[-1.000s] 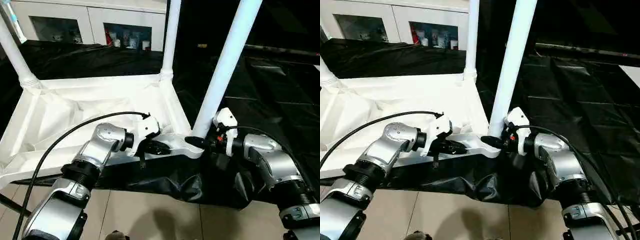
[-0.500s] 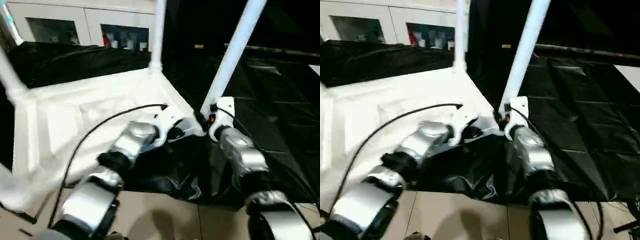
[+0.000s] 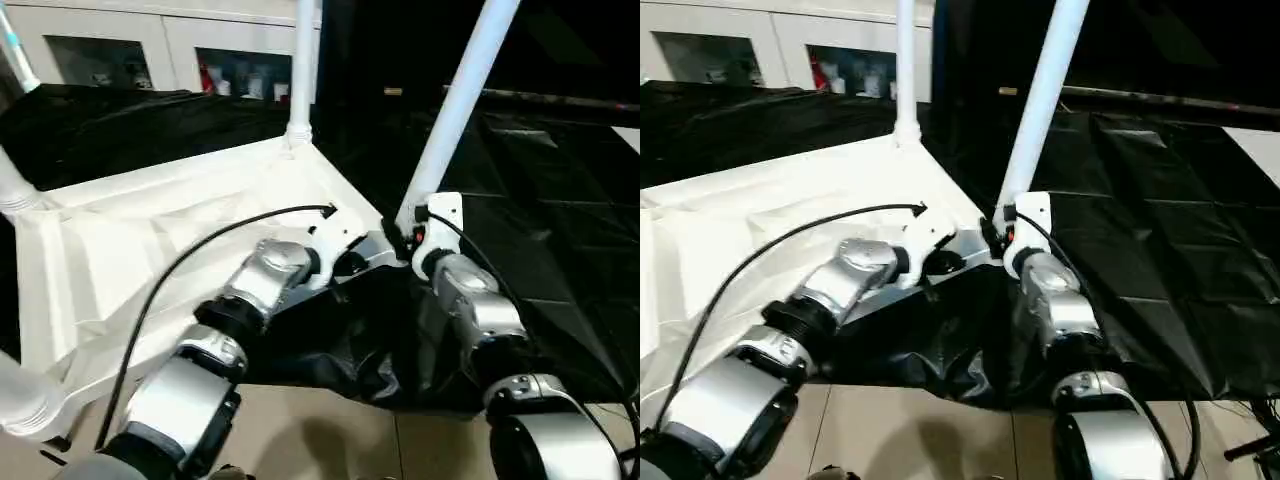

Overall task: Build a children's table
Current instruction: Rotate leg to tighten

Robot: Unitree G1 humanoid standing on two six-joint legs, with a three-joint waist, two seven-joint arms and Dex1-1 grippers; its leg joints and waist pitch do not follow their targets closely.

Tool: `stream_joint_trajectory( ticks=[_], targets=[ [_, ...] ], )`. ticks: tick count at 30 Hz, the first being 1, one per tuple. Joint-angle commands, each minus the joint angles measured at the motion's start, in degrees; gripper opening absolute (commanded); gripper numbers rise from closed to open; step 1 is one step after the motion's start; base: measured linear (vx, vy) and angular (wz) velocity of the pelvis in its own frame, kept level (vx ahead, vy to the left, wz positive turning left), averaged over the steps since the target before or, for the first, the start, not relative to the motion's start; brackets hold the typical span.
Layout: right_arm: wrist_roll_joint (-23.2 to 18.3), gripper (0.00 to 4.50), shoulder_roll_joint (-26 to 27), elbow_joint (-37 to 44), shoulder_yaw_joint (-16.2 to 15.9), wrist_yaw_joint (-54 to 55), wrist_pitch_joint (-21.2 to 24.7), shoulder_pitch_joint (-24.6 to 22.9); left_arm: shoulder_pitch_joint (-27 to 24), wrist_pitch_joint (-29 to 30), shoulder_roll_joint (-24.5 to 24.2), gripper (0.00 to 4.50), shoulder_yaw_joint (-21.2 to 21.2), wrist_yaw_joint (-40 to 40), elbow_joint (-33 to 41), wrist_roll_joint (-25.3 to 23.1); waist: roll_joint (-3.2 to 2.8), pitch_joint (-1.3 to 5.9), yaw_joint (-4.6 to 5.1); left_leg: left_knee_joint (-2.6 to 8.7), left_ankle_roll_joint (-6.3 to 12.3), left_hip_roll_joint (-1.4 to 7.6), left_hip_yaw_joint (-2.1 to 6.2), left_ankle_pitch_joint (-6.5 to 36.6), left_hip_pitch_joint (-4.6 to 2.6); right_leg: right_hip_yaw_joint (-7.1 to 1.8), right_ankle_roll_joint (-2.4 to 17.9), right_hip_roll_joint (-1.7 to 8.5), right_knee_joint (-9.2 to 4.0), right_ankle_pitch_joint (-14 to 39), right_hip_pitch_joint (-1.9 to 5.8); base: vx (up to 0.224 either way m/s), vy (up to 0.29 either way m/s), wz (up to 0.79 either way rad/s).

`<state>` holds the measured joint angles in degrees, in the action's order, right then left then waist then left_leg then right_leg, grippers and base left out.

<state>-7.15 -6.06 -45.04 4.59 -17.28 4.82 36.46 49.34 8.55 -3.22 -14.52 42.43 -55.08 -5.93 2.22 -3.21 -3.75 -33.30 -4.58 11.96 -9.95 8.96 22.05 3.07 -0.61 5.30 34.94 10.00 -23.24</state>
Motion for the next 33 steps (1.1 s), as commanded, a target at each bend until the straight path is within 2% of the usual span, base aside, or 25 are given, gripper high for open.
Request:
stream_joint_trajectory(
  ticks=[1, 3, 4, 6, 8, 9, 11, 14, 16, 20, 24, 33],
  targets=[
    [-0.7, 3.34, -0.5, 0.8, -1.5, -4.0, 1.1, -0.8, 0.8, -0.7, -0.2, 0.00, -1.2, 2.4, 0.7, -0.5, -0.21, 4.21, -0.16, 3.88, 1.22, 0.63, -0.17, 14.2, -0.76, -1.71, 12.2, 2.25, -4.25, 9.1, 2.93, 0.000, 0.000, 0.00],
    [-1.3, 3.49, -3.8, 4.6, -3.6, -12.3, 2.2, -2.5, -0.1, -1.4, -2.2, 0.00, -2.4, 7.3, 1.8, -0.5, -0.30, 4.22, -0.15, 3.76, 2.32, 0.62, -0.24, 12.7, -0.80, -1.62, 13.5, 2.13, -4.04, 6.2, 3.17, 0.000, 0.000, 0.00],
    [-1.3, 3.58, -6.7, 7.6, -5.7, -18.8, 3.2, -4.0, -0.8, -2.2, -3.6, 0.00, -3.0, 10.9, 2.8, -0.3, -0.20, 4.24, -0.35, 3.65, 3.18, 0.69, -0.23, 12.1, -0.77, -1.64, 13.6, 2.15, -3.96, 4.8, 3.45, 0.000, 0.000, 0.00],
    [-1.2, 3.68, -7.6, 8.4, -6.3, -20.6, 3.4, -4.5, -1.0, -2.2, -4.0, 0.00, -3.2, 11.8, 3.1, -0.2, -0.16, 4.20, -0.28, 3.60, 4.07, 0.73, -0.30, 11.7, -0.67, -1.63, 14.5, 2.19, -3.78, 3.4, 3.42, 0.000, 0.000, 0.00],
    [-0.9, 3.93, -12.2, 12.2, -9.5, -29.5, 2.9, -7.2, -2.2, -3.8, -6.2, 0.00, -3.6, 17.2, 5.2, 0.6, -0.06, 4.04, -0.35, 3.67, 4.12, 0.84, -0.31, 13.1, -0.82, -1.60, 14.9, 2.30, -4.08, 5.9, 3.36, 0.000, 0.000, 0.00],
    [-1.0, 3.93, -13.8, 13.3, -10.1, -32.1, 2.9, -8.1, -2.9, -4.5, -7.2, 0.00, -3.8, 20.2, 6.6, 1.4, -0.17, 3.99, -0.48, 3.72, 4.02, 0.94, -0.27, 13.5, -0.91, -1.60, 14.8, 2.31, -4.12, 6.7, 3.36, 0.000, 0.000, 0.00],
    [-1.6, 4.03, -15.0, 14.1, -9.7, -34.2, 3.0, -8.5, -3.9, -4.6, -8.4, 0.00, -3.9, 23.5, 8.4, 2.4, -0.08, 3.94, -0.45, 3.76, 3.76, 1.00, -0.31, 14.5, -0.91, -1.70, 15.0, 2.41, -4.23, 8.4, 3.16, 0.000, 0.000, 0.00],
    [-3.0, 4.03, -16.4, 15.8, -9.3, -36.8, 3.7, -9.1, -5.1, -4.4, -9.9, 0.00, -4.2, 26.8, 10.8, 3.4, -0.25, 3.86, -0.65, 3.91, 2.98, 1.19, -0.31, 15.9, -1.18, -1.74, 15.1, 2.42, -4.33, 10.6, 2.84, 0.000, 0.000, 0.00],
    [-4.6, 4.03, -17.5, 17.3, -8.8, -40.0, 4.4, -9.4, -6.2, -4.2, -11.4, 0.00, -4.6, 29.2, 12.6, 3.7, -0.28, 3.85, -1.18, 4.00, 2.57, 1.36, -0.27, 16.1, -1.33, -1.81, 14.7, 2.49, -4.27, 11.2, 2.79, 0.000, 0.000, 0.00],
    [-4.7, 3.70, -18.4, 17.6, -9.6, -42.1, 3.8, -9.6, -6.7, -4.4, -12.1, 0.00, -4.5, 29.5, 13.1, 3.4, -0.16, 3.91, -1.46, 3.98, 2.18, 1.26, -0.32, 15.1, -1.18, -1.77, 14.7, 2.42, -3.99, 9.4, 2.80, 0.000, 0.000, 0.00],
    [-4.2, 3.32, -18.7, 17.4, -10.1, -43.2, 3.9, -9.7, -7.1, -4.2, -12.6, 0.00, -4.3, 29.7, 13.6, 3.2, 0.05, 3.94, -1.45, 3.89, 2.15, 1.15, -0.33, 14.8, -1.11, -1.77, 14.3, 2.54, -4.11, 10.6, 2.83, 0.000, 0.000, 0.00],
    [-3.4, 2.49, -19.0, 17.7, -11.4, -44.3, 3.8, -10.4, -7.4, -3.6, -12.8, 0.00, -4.4, 29.4, 14.5, 3.2, -0.06, 4.01, -1.38, 3.78, 2.39, 1.13, -0.34, 13.6, -1.10, -1.73, 14.3, 2.43, -3.95, 9.5, 2.81, 0.000, 0.000, 0.00]
  ],
)
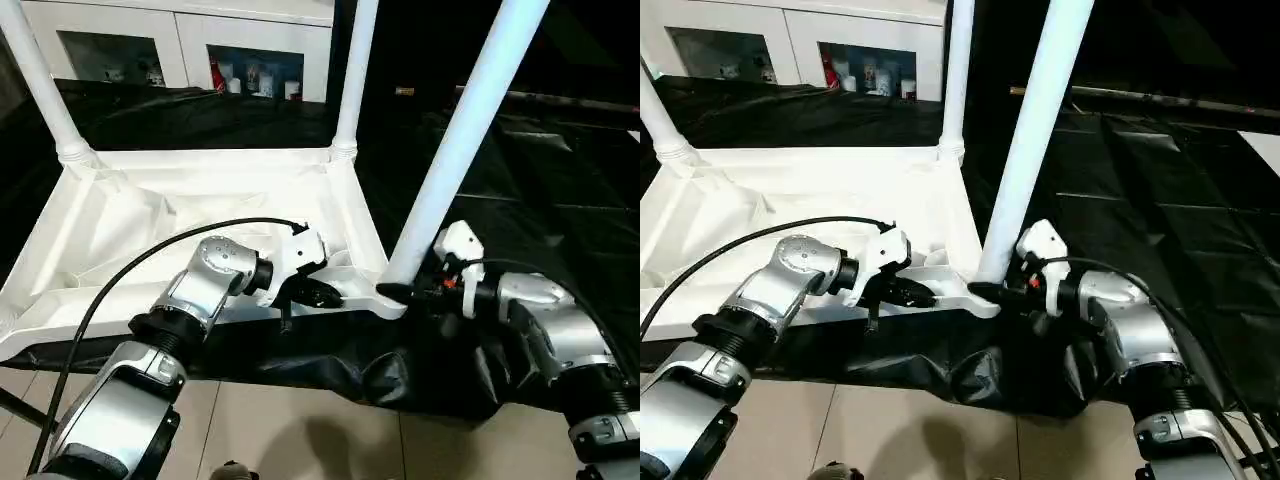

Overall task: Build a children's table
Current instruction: Rotate leg to tighten

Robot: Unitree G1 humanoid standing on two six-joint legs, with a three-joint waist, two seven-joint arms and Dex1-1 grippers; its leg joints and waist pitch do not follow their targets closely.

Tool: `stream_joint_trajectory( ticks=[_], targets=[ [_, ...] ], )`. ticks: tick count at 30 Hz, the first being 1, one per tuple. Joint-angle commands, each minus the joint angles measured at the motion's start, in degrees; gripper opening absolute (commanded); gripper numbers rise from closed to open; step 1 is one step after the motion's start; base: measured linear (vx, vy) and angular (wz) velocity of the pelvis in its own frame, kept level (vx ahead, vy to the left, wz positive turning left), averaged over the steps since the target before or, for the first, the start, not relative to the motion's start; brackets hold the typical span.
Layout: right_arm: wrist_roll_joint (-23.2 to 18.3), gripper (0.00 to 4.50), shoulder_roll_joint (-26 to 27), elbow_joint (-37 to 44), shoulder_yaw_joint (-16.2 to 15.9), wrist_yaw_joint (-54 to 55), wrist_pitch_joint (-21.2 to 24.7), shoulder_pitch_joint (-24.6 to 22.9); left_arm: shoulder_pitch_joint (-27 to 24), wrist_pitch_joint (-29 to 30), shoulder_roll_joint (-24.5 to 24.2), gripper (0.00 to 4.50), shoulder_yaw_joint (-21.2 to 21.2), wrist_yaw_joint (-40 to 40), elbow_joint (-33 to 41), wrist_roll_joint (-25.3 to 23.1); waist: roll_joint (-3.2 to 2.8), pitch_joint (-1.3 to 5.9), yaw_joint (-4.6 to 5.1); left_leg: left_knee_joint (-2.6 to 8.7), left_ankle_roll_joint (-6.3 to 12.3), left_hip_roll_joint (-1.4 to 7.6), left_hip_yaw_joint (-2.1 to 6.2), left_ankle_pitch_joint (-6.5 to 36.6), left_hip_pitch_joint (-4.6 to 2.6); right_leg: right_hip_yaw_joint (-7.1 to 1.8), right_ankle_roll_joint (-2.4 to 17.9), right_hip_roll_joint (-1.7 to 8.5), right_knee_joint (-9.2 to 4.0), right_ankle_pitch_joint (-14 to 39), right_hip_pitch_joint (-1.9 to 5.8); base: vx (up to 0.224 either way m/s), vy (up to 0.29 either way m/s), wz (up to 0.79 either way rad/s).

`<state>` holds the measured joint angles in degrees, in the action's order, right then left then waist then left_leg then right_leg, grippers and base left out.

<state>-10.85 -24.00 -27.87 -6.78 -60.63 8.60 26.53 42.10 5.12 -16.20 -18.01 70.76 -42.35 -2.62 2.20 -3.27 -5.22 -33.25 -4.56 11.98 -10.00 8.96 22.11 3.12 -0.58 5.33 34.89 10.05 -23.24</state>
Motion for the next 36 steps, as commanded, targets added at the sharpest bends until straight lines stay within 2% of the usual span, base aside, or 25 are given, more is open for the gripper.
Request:
stream_joint_trajectory(
  ticks=[1, 4, 5, 7, 8, 9, 10, 11, 12, 13, 14, 15, 17, 18, 21, 25, 26, 27, 29, 30, 32, 34, 36],
  targets=[
    [0.4, 2.49, -0.9, 0.5, 0.0, -0.9, 0.0, -0.5, -0.2, -0.2, 0.2, 0.00, -1.0, 0.8, 1.7, -0.2, 0.03, 4.03, 0.10, 3.75, 2.33, 1.08, -0.30, 13.9, -1.16, -1.79, 14.2, 2.39, -3.96, 10.0, 2.82, 0.000, 0.000, 0.00],
    [0.4, 2.17, 0.0, 0.1, 0.7, 0.7, -0.1, -0.7, 0.2, -0.3, 0.7, 0.00, -0.6, -1.8, 0.7, -0.9, 0.04, 4.05, 0.07, 3.75, 2.19, 1.12, -0.28, 14.0, -1.18, -1.80, 14.1, 2.40, -3.94, 10.2, 2.77, 0.000, 0.000, 0.00],
    [0.5, 2.10, 1.7, -1.7, 2.1, 4.8, -0.3, -0.5, 1.2, -0.1, 1.7, 0.00, 0.0, -6.1, -1.1, -1.9, 0.13, 4.03, 0.13, 3.77, 2.16, 1.14, -0.29, 14.0, -1.16, -1.82, 14.1, 2.40, -3.95, 10.3, 2.74, 0.000, 0.000, 0.00],
    [0.5, 2.04, 2.2, -2.4, 2.5, 6.1, -0.3, -0.4, 1.6, 0.0, 2.0, 0.00, 0.1, -7.4, -1.7, -2.2, 0.14, 3.95, 0.08, 3.78, 1.53, 1.06, -0.31, 15.3, -1.38, -1.80, 13.5, 2.47, -4.31, 12.9, 2.54, 0.000, 0.000, 0.00],
    [0.5, 2.04, 2.6, -3.0, 2.8, 7.2, -0.4, -0.3, 1.8, 0.1, 2.2, 0.00, 0.3, -8.5, -2.2, -2.4, 0.21, 3.94, 0.06, 3.79, 1.47, 1.04, -0.28, 15.4, -1.31, -1.79, 13.3, 2.50, -4.33, 13.4, 2.63, 0.000, 0.000, 0.00],
    [0.9, 2.01, 4.6, -4.6, 3.4, 11.3, -0.3, -0.3, 3.1, 0.8, 3.7, 0.00, 1.0, -13.0, -4.1, -2.9, 0.13, 3.90, 0.22, 3.90, 1.14, 1.02, -0.24, 15.8, -1.13, -1.82, 12.6, 2.50, -4.45, 14.8, 2.55, 0.000, 0.000, 0.00],
    [0.9, 1.99, 4.6, -4.6, 3.4, 11.3, -0.3, -0.3, 3.1, 0.8, 3.7, 0.00, 1.0, -13.0, -4.1, -2.9, 0.06, 3.93, 0.14, 3.85, 0.86, 0.96, -0.22, 15.9, -1.26, -1.79, 12.5, 2.51, -4.50, 15.1, 2.44, 0.000, 0.000, 0.00],
    [2.4, 1.99, 10.0, -7.6, 4.2, 22.2, -0.1, 0.0, 5.9, 3.5, 8.0, 0.00, 3.1, -24.3, -8.3, -3.4, -0.17, 3.83, 0.39, 3.92, 0.30, 0.92, -0.23, 16.6, -1.25, -1.86, 12.2, 2.40, -4.53, 15.8, 2.17, 0.000, 0.000, 0.00],
    [2.5, 1.99, 10.3, -7.7, 4.2, 22.8, 0.0, 0.0, 6.0, 3.6, 8.3, 0.00, 3.2, -24.9, -8.5, -3.4, -0.25, 3.84, 0.36, 3.98, -0.37, 0.98, -0.20, 17.2, -1.55, -1.85, 12.2, 2.45, -4.63, 16.5, 1.98, 0.000, 0.000, 0.00],
    [2.9, 1.98, 12.1, -8.3, 4.6, 26.4, 0.2, 0.4, 6.6, 4.4, 9.5, 0.00, 3.6, -27.2, -9.3, -3.4, 0.15, 3.87, 0.47, 4.03, -0.89, 0.81, 0.05, 17.8, -1.37, -1.62, 11.5, 2.52, -4.77, 18.4, 2.41, 0.000, 0.000, 0.00],
    [3.1, 1.98, 13.0, -8.7, 4.8, 28.3, 0.4, 0.6, 6.8, 4.8, 10.1, 0.00, 3.7, -28.4, -9.7, -3.4, 0.15, 3.86, 0.52, 4.11, -0.88, 0.74, 0.04, 17.6, -1.13, -1.65, 10.9, 2.49, -4.78, 18.8, 2.50, 0.000, 0.000, 0.00],
    [3.5, 1.98, 15.1, -9.8, 5.4, 32.9, 0.7, 1.3, 7.3, 5.1, 11.5, 0.00, 3.8, -30.7, -10.4, -3.6, -0.34, 3.86, 0.45, 4.14, -0.92, 0.82, 0.09, 18.2, -1.38, -1.74, 10.6, 2.55, -5.01, 19.4, 2.23, 0.000, 0.000, 0.00],
    [4.0, 1.98, 17.2, -11.0, 6.1, 37.8, 0.8, 2.1, 7.7, 5.3, 13.0, 0.00, 3.7, -32.9, -11.1, -3.9, -0.24, 3.88, 0.84, 4.26, -1.27, 0.71, 0.19, 18.7, -1.14, -1.68, 10.3, 2.39, -4.97, 19.2, 2.28, 0.000, 0.000, 0.00],
    [4.0, 1.97, 18.7, -12.1, 6.9, 40.9, 0.7, 2.9, 7.8, 5.4, 14.1, 0.00, 3.5, -33.7, -11.4, -4.1, -0.20, 3.92, 0.85, 4.19, -1.16, 0.68, 0.13, 19.1, -1.31, -1.69, 10.1, 2.36, -5.12, 19.1, 2.17, 0.000, 0.000, 0.00],
    [4.4, 1.97, 22.2, -14.2, 7.6, 46.7, 0.3, 5.0, 7.8, 5.0, 16.8, 0.00, 2.4, -33.7, -11.8, -4.5, -0.31, 3.95, 1.18, 4.22, -0.82, 0.63, 0.11, 18.4, -1.11, -1.78, 10.3, 2.33, -5.05, 17.7, 2.17, 0.000, 0.000, 0.00],
    [5.2, 1.97, 23.0, -14.8, 6.8, 46.8, -0.5, 5.7, 7.7, 4.2, 17.4, 0.00, 1.8, -32.8, -11.8, -4.6, -0.33, 3.98, 1.47, 4.22, -0.31, 0.60, 0.07, 18.8, -1.10, -1.74, 10.2, 2.20, -5.08, 16.4, 2.25, 0.000, 0.000, 0.00],
    [5.4, 1.97, 23.3, -15.2, 6.9, 46.7, -1.1, 6.0, 8.0, 3.3, 17.6, 0.00, 1.8, -32.6, -12.3, -4.7, -0.07, 3.96, 1.55, 4.21, -0.16, 0.59, 0.04, 18.9, -1.07, -1.73, 10.1, 2.17, -5.10, 16.4, 2.27, 0.000, 0.000, 0.00],
    [5.4, 1.97, 23.3, -15.3, 7.1, 46.9, -1.4, 6.0, 8.0, 2.7, 17.5, 0.00, 1.7, -32.5, -12.5, -4.8, -0.22, 3.94, 1.57, 4.22, -0.01, 0.56, 0.06, 18.9, -1.01, -1.72, 10.1, 2.26, -5.15, 16.9, 2.32, 0.000, 0.000, 0.00],
    [5.3, 1.97, 23.2, -15.3, 7.9, 47.0, -2.1, 6.0, 8.3, 0.5, 17.2, 0.00, 1.5, -32.3, -13.3, -5.2, -0.11, 3.88, 1.57, 4.26, 0.22, 0.62, 0.05, 19.2, -1.10, -1.76, 9.8, 2.27, -5.31, 17.7, 2.21, 0.000, 0.000, 0.00],
    [5.1, 2.32, 23.2, -15.2, 8.2, 47.0, -2.4, 6.0, 8.3, -0.2, 17.1, 0.00, 1.5, -32.2, -13.5, -5.2, -0.14, 3.89, 1.57, 4.28, 0.18, 0.65, 0.07, 19.3, -1.09, -1.76, 9.8, 2.30, -5.28, 17.7, 2.21, 0.000, 0.000, 0.00],
    [4.9, 2.32, 22.7, -14.9, 8.7, 47.0, -2.5, 5.8, 8.4, -1.5, 16.6, 0.00, 1.4, -31.9, -13.7, -5.3, -0.05, 3.87, 1.59, 4.29, 0.26, 0.64, 0.06, 19.5, -1.09, -1.76, 9.8, 2.30, -5.36, 18.0, 2.19, 0.000, 0.000, 0.00],
    [5.2, 2.71, 21.9, -13.9, 9.1, 47.7, -2.9, 5.1, 8.5, -3.8, 15.9, 0.00, 1.5, -31.0, -14.2, -5.5, 0.13, 3.85, 1.65, 4.32, 0.32, 0.65, 0.01, 19.3, -1.02, -1.80, 9.6, 2.30, -5.35, 18.2, 2.17, 0.000, 0.000, 0.00],
    [5.2, 2.73, 21.4, -12.1, 9.1, 47.8, -2.7, 4.0, 8.4, -4.9, 15.6, 0.00, 1.4, -30.1, -14.2, -5.4, 0.04, 3.87, 1.50, 4.32, 0.44, 0.70, 0.01, 19.2, -1.14, -1.84, 9.4, 2.37, -5.40, 18.3, 2.11, 0.000, 0.000, 0.00]
  ],
)
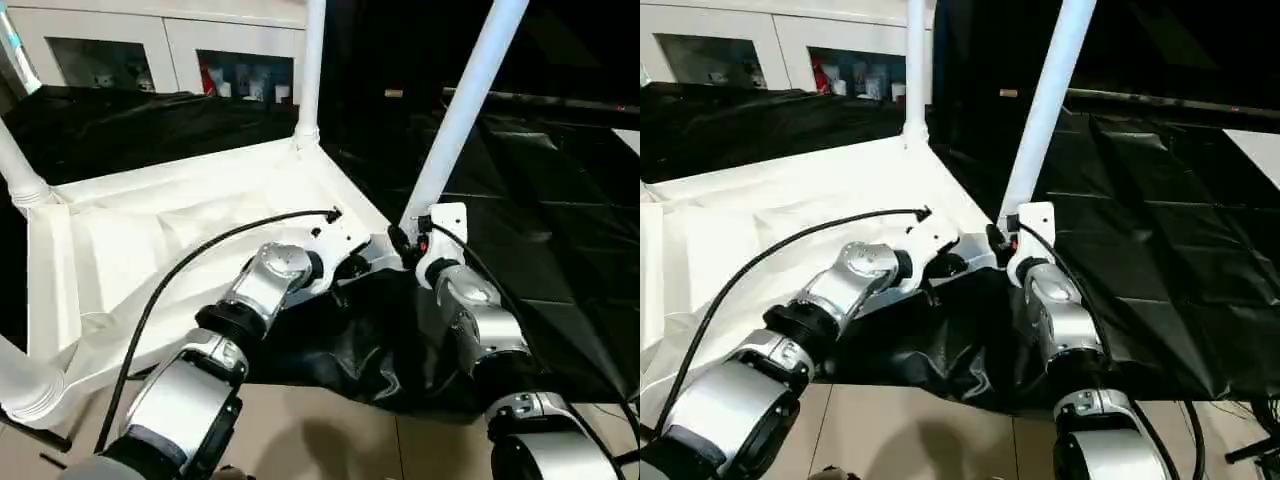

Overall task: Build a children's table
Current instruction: Rotate leg to tighten

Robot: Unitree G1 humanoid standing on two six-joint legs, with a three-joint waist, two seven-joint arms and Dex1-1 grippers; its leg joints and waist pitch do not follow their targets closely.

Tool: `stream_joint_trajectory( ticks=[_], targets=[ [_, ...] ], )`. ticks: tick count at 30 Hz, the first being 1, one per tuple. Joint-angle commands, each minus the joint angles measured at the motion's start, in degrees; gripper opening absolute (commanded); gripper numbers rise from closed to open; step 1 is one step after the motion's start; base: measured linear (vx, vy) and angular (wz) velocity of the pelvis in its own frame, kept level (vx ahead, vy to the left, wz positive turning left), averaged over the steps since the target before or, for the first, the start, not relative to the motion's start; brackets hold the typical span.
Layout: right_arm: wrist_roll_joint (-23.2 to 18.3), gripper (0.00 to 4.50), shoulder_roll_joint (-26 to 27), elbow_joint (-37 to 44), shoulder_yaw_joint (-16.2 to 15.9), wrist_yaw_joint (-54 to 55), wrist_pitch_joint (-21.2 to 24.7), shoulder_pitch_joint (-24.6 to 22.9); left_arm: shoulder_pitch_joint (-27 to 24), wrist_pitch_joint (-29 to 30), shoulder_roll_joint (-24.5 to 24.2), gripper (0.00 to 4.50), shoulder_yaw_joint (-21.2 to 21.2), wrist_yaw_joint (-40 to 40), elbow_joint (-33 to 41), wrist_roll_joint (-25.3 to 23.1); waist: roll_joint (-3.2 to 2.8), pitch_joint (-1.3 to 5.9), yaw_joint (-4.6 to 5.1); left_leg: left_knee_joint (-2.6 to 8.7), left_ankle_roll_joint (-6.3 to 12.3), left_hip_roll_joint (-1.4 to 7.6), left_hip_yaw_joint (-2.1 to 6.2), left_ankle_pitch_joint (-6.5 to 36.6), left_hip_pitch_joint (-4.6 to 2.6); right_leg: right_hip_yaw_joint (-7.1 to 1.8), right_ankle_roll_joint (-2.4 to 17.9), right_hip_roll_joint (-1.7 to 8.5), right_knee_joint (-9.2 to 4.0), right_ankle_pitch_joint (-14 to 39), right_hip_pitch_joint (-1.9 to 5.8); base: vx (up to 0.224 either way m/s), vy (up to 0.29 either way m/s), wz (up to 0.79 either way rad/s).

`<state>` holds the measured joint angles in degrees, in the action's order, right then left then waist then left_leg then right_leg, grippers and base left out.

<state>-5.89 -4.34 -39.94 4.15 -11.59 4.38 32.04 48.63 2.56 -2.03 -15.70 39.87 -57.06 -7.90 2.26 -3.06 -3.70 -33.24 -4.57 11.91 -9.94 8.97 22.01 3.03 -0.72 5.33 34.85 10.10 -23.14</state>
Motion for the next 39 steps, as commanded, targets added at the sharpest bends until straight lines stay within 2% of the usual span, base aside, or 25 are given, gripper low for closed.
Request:
stream_joint_trajectory(
  ticks=[1, 4, 8, 9, 10, 12, 13, 16, 17, 18, 19, 20, 21, 22, 25, 28, 29, 30, 32, 33, 35, 36, 37, 38, 39],
  targets=[
    [-0.1, 2.78, 1.2, 3.5, -1.9, -1.9, 2.5, -3.4, 1.7, -3.6, 1.1, 0.00, -0.8, 1.9, 0.8, 0.1, 0.15, 3.66, -0.13, 4.35, 0.66, 0.84, -0.07, 18.6, -1.01, -1.77, 9.5, 2.36, -5.28, 17.6, 2.08, 0.000, 0.000, 0.00],
    [-0.6, 2.78, 0.5, 7.9, -2.1, -2.8, 3.7, -6.0, 1.5, -4.3, 1.0, 0.00, -0.5, 2.4, 0.8, 0.3, 0.32, 3.72, -0.44, 4.35, 1.47, 0.87, -0.14, 16.2, -0.82, -1.82, 9.7, 2.37, -5.01, 14.8, 2.37, 0.000, 0.000, 0.00],
    [-0.9, 2.78, -1.8, 19.4, -3.7, -5.2, 5.6, -13.4, 1.2, -7.0, 0.7, 0.00, 0.1, 3.5, 0.3, 0.8, 0.17, 3.64, -0.88, 4.33, 1.88, 0.83, -0.21, 15.1, -0.83, -1.86, 9.3, 2.33, -5.07, 14.0, 2.49, 0.000, 0.000, 0.00],
    [-1.1, 2.78, -2.8, 23.2, -4.6, -6.5, 6.1, -15.8, 0.9, -8.2, 0.5, 0.00, 0.4, 4.1, 0.3, 1.3, 0.11, 3.71, -1.25, 4.34, 2.14, 0.91, -0.17, 14.6, -0.88, -1.91, 8.8, 2.31, -5.14, 13.0, 2.64, 0.000, 0.000, 0.00],
    [-1.3, 2.78, -3.8, 26.9, -5.6, -8.2, 6.6, -17.9, 0.7, -9.2, 0.5, 0.00, 0.7, 4.7, 0.2, 1.6, 0.19, 3.89, -1.35, 4.31, 2.56, 0.91, -0.12, 13.5, -0.73, -1.87, 9.0, 2.31, -4.87, 10.5, 2.88, 0.000, 0.000, 0.00],
    [-1.7, 2.78, -4.6, 29.5, -6.5, -9.7, 7.3, -19.2, 0.6, -9.9, 0.4, 0.00, 1.0, 4.6, 0.3, 1.8, 0.24, 3.89, -1.24, 4.20, 3.16, 0.89, -0.15, 12.7, -0.65, -1.80, 9.9, 2.30, -4.62, 8.7, 2.84, 0.000, 0.000, 0.00],
    [-2.3, 2.78, -5.8, 33.3, -7.8, -12.0, 8.6, -21.1, 0.5, -10.6, 0.3, 0.00, 1.7, 3.6, 0.5, 2.0, 0.49, 3.80, -1.29, 4.19, 3.43, 0.90, -0.21, 12.8, -0.62, -1.76, 10.1, 2.37, -4.74, 9.4, 2.83, 0.000, 0.000, 0.00],
    [-3.6, 2.78, -8.0, 38.2, -10.1, -16.2, 11.2, -23.3, 0.5, -9.4, -0.3, 0.00, 3.5, 3.4, 1.8, 3.5, 0.50, 3.70, -1.60, 4.14, 4.16, 1.03, -0.21, 12.3, -0.65, -1.87, 10.0, 2.46, -4.66, 9.7, 2.84, 0.000, 0.000, 0.00],
    [-3.8, 2.81, -8.3, 38.8, -10.4, -16.8, 11.4, -23.5, 0.5, -8.9, -0.5, 0.28, 3.8, 3.7, 2.3, 3.8, 0.40, 3.66, -1.58, 4.18, 3.94, 1.04, -0.19, 12.6, -0.68, -1.84, 10.2, 2.48, -4.71, 10.5, 2.75, 0.000, 0.000, 0.00],
    [-4.1, 2.81, -8.4, 39.7, -10.5, -17.1, 11.8, -24.0, 0.4, -8.2, -0.7, 0.28, 4.0, 4.2, 2.7, 4.1, 0.77, 3.66, -1.54, 4.16, 3.91, 1.03, -0.25, 12.7, -0.64, -1.84, 10.2, 2.46, -4.75, 10.9, 2.71, 0.000, 0.000, 0.00],
    [-4.3, 2.82, -8.4, 40.3, -10.7, -17.3, 12.1, -24.2, 0.0, -6.8, -1.2, 0.44, 4.4, 5.1, 4.2, 4.7, 0.52, 3.61, -1.60, 4.21, 3.56, 1.10, -0.19, 12.9, -0.66, -1.86, 10.5, 2.55, -4.70, 11.2, 2.67, 0.000, 0.000, 0.00],
    [-4.4, 2.82, -8.1, 40.3, -10.6, -17.0, 12.1, -23.9, -0.6, -5.4, -2.1, 0.58, 4.8, 5.8, 6.3, 5.2, 0.76, 3.58, -1.64, 4.26, 3.41, 1.14, -0.18, 12.9, -0.64, -1.84, 10.6, 2.60, -4.69, 11.2, 2.70, 0.000, 0.000, 0.00],
    [-4.3, 2.82, -7.9, 40.7, -10.5, -16.8, 12.6, -24.0, -1.0, -4.7, -2.7, 0.58, 5.0, 6.3, 7.7, 5.5, 0.54, 3.63, -1.54, 4.31, 3.09, 1.27, -0.10, 12.7, -0.66, -1.83, 11.4, 2.60, -4.45, 10.3, 2.62, 0.000, 0.000, 0.00],
    [-4.0, 2.82, -7.4, 40.2, -10.2, -16.1, 12.6, -23.3, -2.0, -3.1, -4.2, 0.61, 5.6, 6.6, 10.5, 5.9, 0.89, 3.42, -1.39, 4.37, 2.89, 1.30, -0.17, 12.9, -0.67, -1.80, 11.6, 2.48, -4.39, 9.8, 2.53, 0.000, 0.000, 0.00],
    [-4.3, 2.82, -6.4, 39.2, -9.7, -14.9, 13.6, -21.4, -6.1, 3.0, -9.7, 0.96, 7.8, 7.4, 20.0, 6.9, 1.00, 3.14, -0.85, 4.61, 2.59, 1.15, -0.09, 12.6, -0.35, -1.73, 11.1, 2.45, -4.19, 11.0, 2.63, 0.000, 0.000, 0.00],
    [-4.2, 2.82, -6.3, 37.8, -10.1, -15.1, 13.9, -19.8, -9.9, 7.6, -14.9, 1.09, 10.1, 9.1, 26.7, 8.0, 0.42, 3.17, -0.44, 4.61, 1.59, 1.22, -0.15, 12.5, -0.93, -1.88, 10.9, 2.13, -3.96, 10.4, 2.20, 0.000, 0.000, 0.00],
    [-4.3, 2.82, -6.2, 37.2, -10.2, -15.4, 13.8, -19.3, -11.2, 8.9, -16.3, 1.21, 10.8, 9.7, 28.8, 8.3, 0.55, 3.05, -0.39, 4.60, 1.48, 1.19, -0.25, 12.6, -0.96, -1.91, 10.8, 2.03, -3.97, 10.2, 2.07, 0.000, 0.000, 0.00],
    [-4.2, 2.82, -6.2, 36.6, -10.3, -15.6, 13.6, -18.8, -12.5, 10.5, -17.7, 1.33, 11.4, 10.5, 31.1, 8.8, 0.35, 3.06, -0.30, 4.69, 1.02, 1.21, -0.25, 12.6, -0.99, -1.92, 11.0, 2.03, -3.85, 9.8, 2.12, 0.000, 0.000, 0.00],
    [-4.2, 2.82, -5.8, 34.7, -10.3, -16.1, 13.1, -17.2, -16.3, 14.8, -21.0, 1.43, 12.4, 13.2, 37.9, 10.3, 0.01, 2.86, -0.52, 4.73, 0.22, 1.38, -0.36, 13.1, -1.46, -1.99, 11.5, 1.93, -3.81, 8.8, 1.68, 0.000, 0.000, 0.00],
    [-4.2, 2.82, -5.7, 33.7, -10.3, -16.2, 12.9, -16.5, -17.9, 16.5, -22.1, 1.47, 12.8, 14.5, 40.6, 11.3, 0.01, 2.91, -0.51, 4.79, 0.08, 1.42, -0.25, 13.1, -1.33, -1.98, 11.6, 1.99, -3.59, 8.2, 1.84, 0.000, 0.000, 0.00],
    [-4.0, 2.82, -5.4, 31.6, -10.2, -16.3, 12.3, -14.9, -20.7, 20.2, -23.8, 1.66, 13.5, 16.5, 46.3, 14.2, 0.07, 2.74, -0.50, 4.98, -0.43, 1.37, -0.28, 13.0, -1.14, -1.98, 12.1, 1.92, -3.39, 7.5, 1.90, 0.000, 0.000, 0.00],
    [-3.9, 2.82, -5.2, 30.0, -10.1, -16.5, 11.9, -13.8, -22.4, 22.7, -24.7, 1.76, 13.8, 17.5, 50.2, 16.6, -0.08, 2.81, -0.70, 4.77, -0.85, 1.35, -0.43, 13.5, -1.52, -2.06, 12.3, 1.95, -3.22, 7.3, 1.77, 0.000, 0.000, 0.00],
    [-3.3, 2.82, -4.9, 26.9, -10.2, -16.6, 10.9, -11.6, -25.2, 26.6, -26.1, 1.90, 14.0, 19.4, 56.8, 21.2, -0.03, 2.69, -0.76, 4.87, -0.89, 1.27, -0.46, 12.9, -1.32, -2.07, 12.4, 1.84, -3.25, 6.9, 1.82, 0.000, 0.000, 0.00],
    [-3.2, 2.82, -4.9, 25.9, -10.2, -16.5, 10.5, -10.9, -25.9, 27.7, -26.4, 1.90, 14.0, 20.0, 58.6, 22.6, 0.02, 2.58, -0.68, 4.93, -1.26, 1.18, -0.47, 12.9, -1.20, -2.06, 12.6, 1.78, -3.13, 6.9, 1.82, 0.000, 0.000, 0.00],
    [-2.9, 2.82, -4.6, 24.3, -10.1, -16.2, 9.9, -9.8, -27.0, 29.2, -26.7, 1.99, 13.9, 20.8, 61.0, 24.7, -0.15, 2.51, -0.81, 4.89, -1.33, 1.11, -0.67, 13.5, -1.42, -2.12, 12.4, 1.58, -3.39, 7.4, 1.64, 0.000, 0.000, 0.00]
  ],
)
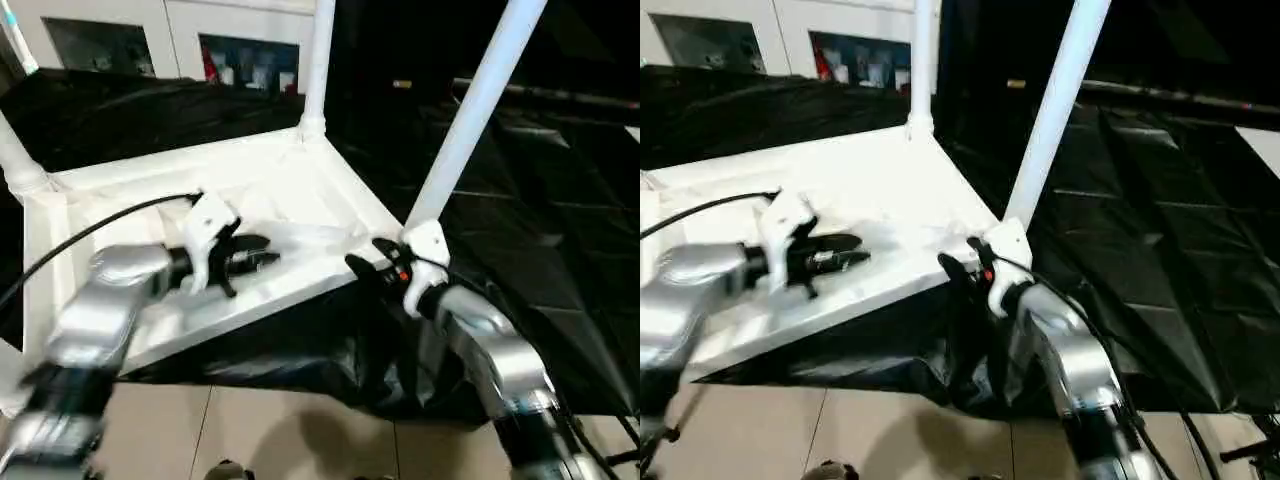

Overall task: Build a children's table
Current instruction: Rotate leg to tighten

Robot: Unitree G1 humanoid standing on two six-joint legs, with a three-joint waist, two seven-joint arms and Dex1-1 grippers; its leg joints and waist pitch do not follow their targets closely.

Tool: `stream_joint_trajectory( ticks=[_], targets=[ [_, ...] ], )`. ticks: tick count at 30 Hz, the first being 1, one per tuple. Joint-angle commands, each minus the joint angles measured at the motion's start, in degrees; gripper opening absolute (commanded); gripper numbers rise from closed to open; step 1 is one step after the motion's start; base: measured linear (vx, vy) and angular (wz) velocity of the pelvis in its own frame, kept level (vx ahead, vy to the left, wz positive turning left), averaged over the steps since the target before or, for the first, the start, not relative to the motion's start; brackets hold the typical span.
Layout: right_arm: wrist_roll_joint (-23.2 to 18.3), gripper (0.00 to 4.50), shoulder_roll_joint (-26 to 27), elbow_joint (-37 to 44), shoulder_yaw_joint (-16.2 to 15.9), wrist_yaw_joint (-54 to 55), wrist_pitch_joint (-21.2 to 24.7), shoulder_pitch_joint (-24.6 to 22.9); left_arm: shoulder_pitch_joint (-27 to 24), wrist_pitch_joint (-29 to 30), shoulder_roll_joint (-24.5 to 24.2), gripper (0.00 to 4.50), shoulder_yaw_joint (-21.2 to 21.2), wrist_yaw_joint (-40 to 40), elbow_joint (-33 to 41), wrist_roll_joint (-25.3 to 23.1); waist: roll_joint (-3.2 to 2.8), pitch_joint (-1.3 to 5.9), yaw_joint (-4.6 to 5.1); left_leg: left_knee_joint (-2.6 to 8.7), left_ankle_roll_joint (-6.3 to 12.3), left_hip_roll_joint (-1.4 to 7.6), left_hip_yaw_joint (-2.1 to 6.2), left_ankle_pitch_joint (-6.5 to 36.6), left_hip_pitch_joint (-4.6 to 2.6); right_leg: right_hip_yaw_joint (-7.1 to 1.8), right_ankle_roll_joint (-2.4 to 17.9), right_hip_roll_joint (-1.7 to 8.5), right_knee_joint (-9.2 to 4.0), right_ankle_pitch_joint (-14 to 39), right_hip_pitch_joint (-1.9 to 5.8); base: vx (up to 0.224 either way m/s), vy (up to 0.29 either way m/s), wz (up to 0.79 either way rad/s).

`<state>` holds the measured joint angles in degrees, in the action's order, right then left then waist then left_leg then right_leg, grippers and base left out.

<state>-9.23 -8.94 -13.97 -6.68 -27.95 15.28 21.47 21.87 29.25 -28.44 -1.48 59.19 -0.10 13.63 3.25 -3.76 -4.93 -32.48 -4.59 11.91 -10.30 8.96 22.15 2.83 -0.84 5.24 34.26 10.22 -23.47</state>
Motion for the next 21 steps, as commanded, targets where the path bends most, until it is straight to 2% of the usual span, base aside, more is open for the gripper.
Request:
stream_joint_trajectory(
  ticks=[1, 2, 3, 4, 8, 10, 13, 14, 15, 16, 17, 21],
  targets=[
    [0.4, 2.82, 0.0, -1.6, 0.7, 0.2, -1.1, 0.8, -0.2, 2.6, -0.3, 2.11, -0.3, 1.5, 4.0, 3.2, -1.14, 3.28, 0.41, 3.99, -1.45, 1.09, -0.37, 13.7, -1.79, -1.95, 12.5, 1.67, -2.72, 7.3, 1.83, 0.000, 0.000, 0.00],
    [0.8, 2.82, 0.6, -4.9, 1.5, 1.7, -2.2, 3.3, -2.2, 5.9, -0.8, 2.21, -0.4, 2.6, 8.5, 6.7, -1.03, 3.18, 0.31, 4.01, -1.36, 0.97, -0.46, 13.7, -1.65, -2.02, 11.9, 1.51, -2.87, 7.4, 1.95, 0.000, 0.000, 0.00],
    [0.9, 2.82, 0.8, -6.1, 1.8, 2.4, -2.4, 4.3, -2.8, 7.2, -0.9, 2.27, -0.4, 2.9, 10.1, 7.6, -0.78, 3.08, 0.67, 4.32, -1.82, 0.90, -0.22, 13.7, -1.06, -1.97, 11.5, 1.73, -2.73, 8.7, 2.38, 0.000, 0.000, 0.00],
    [1.1, 2.82, 1.0, -7.2, 2.2, 3.1, -2.8, 5.1, -3.5, 8.0, -1.2, 2.32, -0.6, 3.3, 11.5, 7.7, -0.83, 3.22, 0.54, 4.08, -2.26, 0.90, -0.38, 14.4, -1.53, -2.10, 10.7, 1.72, -2.88, 10.2, 2.08, 0.000, 0.000, 0.00],
    [1.8, 2.82, 1.5, -12.0, 3.1, 5.4, -4.2, 8.1, -6.9, 10.8, -5.5, 2.65, -5.2, 4.1, 15.7, 3.7, -0.81, 3.15, 0.94, 3.96, -2.03, 0.70, -0.41, 14.1, -1.37, -2.27, 8.9, 1.40, -2.97, 10.9, 1.98, 0.000, 0.000, 0.00],
    [2.1, 2.82, 1.7, -14.5, 3.6, 6.7, -5.2, 9.5, -8.6, 11.3, -8.9, 2.74, -8.2, 3.3, 16.9, 0.1, -0.88, 3.12, 1.24, 3.90, -2.12, 0.59, -0.42, 14.1, -1.24, -2.29, 8.3, 1.24, -2.92, 11.2, 1.87, 0.000, 0.000, 0.00],
    [2.1, 2.82, 2.1, -17.9, 4.8, 8.7, -6.7, 11.5, -8.9, 12.2, -10.2, 3.05, -9.0, -1.6, 16.0, -3.6, -0.89, 3.05, 1.69, 3.95, -2.44, 0.64, -0.36, 15.6, -1.22, -2.27, 8.1, 1.23, -3.03, 13.2, 1.74, 0.000, 0.000, 0.00],
    [1.9, 2.82, 2.3, -19.6, 5.6, 9.7, -7.6, 12.4, -8.5, 13.2, -10.3, 3.09, -8.5, -4.4, 15.4, -4.6, -1.06, 3.07, 1.71, 3.84, -2.99, 0.75, -0.35, 16.3, -1.51, -2.35, 8.2, 1.29, -3.09, 13.8, 1.53, 0.000, 0.000, 0.00],
    [1.9, 2.82, 2.3, -19.9, 5.7, 9.8, -7.7, 12.5, -8.4, 13.4, -10.3, 3.09, -8.4, -4.7, 15.4, -4.6, -1.04, 3.00, 1.79, 3.89, -3.07, 0.70, -0.33, 16.6, -1.43, -2.31, 8.2, 1.22, -3.11, 14.2, 1.51, 0.000, 0.000, 0.00],
    [1.4, 2.82, 2.4, -21.2, 6.7, 10.7, -8.3, 13.2, -8.5, 14.2, -11.7, 3.18, -9.0, -4.8, 15.8, -5.5, -1.28, 3.13, 1.60, 3.82, -3.20, 0.66, -0.28, 17.0, -1.59, -2.29, 8.1, 1.26, -3.16, 14.7, 1.52, 0.000, 0.000, 0.00],
    [0.9, 2.82, 2.6, -21.9, 7.6, 11.3, -8.7, 13.5, -8.9, 14.8, -12.9, 3.42, -9.6, -4.4, 16.4, -6.0, -1.14, 3.14, 1.69, 3.85, -3.17, 0.61, -0.22, 16.7, -1.41, -2.25, 8.2, 1.20, -3.07, 14.2, 1.61, 0.000, 0.000, 0.00],
    [-0.3, 2.82, 2.6, -23.6, 9.8, 13.5, -9.5, 14.3, -10.4, 17.4, -15.4, 3.62, -10.3, -4.0, 18.6, -6.5, -1.31, 3.31, 1.68, 3.69, -3.27, 0.61, -0.29, 16.1, -1.54, -2.23, 8.9, 1.04, -2.71, 11.8, 1.55, 0.000, 0.000, 0.00]
  ],
)
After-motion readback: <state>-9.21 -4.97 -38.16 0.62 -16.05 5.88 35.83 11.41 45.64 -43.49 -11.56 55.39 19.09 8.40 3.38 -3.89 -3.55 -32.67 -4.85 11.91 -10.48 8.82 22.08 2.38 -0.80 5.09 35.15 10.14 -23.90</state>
